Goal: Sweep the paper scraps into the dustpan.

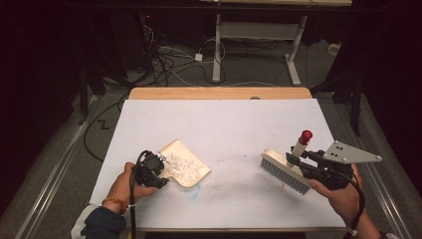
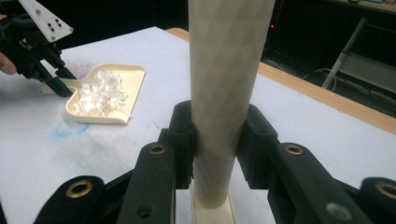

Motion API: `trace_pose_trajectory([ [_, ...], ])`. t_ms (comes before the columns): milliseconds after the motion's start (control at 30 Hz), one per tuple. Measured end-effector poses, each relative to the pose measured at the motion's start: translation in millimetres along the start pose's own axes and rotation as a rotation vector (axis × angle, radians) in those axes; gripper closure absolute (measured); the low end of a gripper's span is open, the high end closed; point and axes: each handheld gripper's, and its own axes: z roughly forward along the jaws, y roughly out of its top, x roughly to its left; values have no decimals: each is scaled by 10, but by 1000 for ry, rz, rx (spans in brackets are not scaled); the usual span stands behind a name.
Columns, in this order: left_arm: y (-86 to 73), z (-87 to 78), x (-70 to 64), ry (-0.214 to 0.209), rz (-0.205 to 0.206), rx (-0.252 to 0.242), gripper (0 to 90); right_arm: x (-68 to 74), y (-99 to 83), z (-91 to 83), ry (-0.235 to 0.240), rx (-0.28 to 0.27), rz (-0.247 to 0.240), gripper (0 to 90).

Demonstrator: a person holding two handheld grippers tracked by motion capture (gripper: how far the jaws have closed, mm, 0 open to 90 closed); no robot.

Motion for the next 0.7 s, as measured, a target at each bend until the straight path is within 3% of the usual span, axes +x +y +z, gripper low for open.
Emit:
trace_pose_trajectory([
  [400,16,-3,18,0,-45,-41,628,-71,-115,-214,45,43,7,707],
  [700,-32,2,145,6,-136,-87,627,-104,-124,-230,88,82,10,707],
])
